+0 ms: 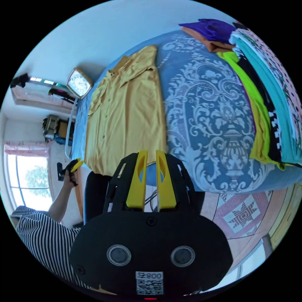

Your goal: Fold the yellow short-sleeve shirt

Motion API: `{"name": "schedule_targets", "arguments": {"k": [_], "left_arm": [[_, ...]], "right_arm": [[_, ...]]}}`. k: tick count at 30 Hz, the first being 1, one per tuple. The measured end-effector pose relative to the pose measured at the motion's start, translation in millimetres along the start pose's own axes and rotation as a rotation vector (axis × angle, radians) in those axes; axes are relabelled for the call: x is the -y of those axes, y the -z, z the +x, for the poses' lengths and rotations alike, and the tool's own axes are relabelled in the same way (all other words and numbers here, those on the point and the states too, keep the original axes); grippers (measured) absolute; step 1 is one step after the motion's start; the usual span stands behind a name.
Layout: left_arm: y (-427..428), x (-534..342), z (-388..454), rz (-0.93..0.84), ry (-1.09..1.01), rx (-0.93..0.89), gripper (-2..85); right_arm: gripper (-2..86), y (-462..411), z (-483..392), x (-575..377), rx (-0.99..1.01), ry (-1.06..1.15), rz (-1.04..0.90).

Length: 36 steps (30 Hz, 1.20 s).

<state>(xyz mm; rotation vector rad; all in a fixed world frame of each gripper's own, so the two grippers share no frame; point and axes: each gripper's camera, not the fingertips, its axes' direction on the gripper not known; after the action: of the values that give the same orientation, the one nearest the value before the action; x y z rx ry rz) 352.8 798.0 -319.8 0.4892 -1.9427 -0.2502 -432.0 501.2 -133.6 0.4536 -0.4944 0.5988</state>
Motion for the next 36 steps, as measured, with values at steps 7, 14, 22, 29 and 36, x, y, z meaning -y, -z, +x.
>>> {"name": "schedule_targets", "arguments": {"k": [7, 14, 22, 29, 36], "left_arm": [[-46, -11, 5, -0.065, -0.086, 0.027, 12.2], [-84, -21, 7, -0.092, -0.109, 0.142, 9.4], [-120, -34, -8, -0.144, -0.094, 0.134, 2.2], [-141, -65, -36, -0.085, -0.007, -0.007, 0.7], [-130, -91, -48, -0.010, -0.042, -0.089, 0.4]], "right_arm": [[7.0, -31, 48, -18, -0.058, -0.022, -0.048], [6.1, -48, 82, -32, -0.122, -0.011, -0.059], [2.7, -64, 133, -48, -0.176, -0.017, -0.057], [0.5, -73, 193, -57, -0.079, -0.044, -0.077], [0.1, -60, 256, -81, 0.097, -0.055, -0.017]]}}
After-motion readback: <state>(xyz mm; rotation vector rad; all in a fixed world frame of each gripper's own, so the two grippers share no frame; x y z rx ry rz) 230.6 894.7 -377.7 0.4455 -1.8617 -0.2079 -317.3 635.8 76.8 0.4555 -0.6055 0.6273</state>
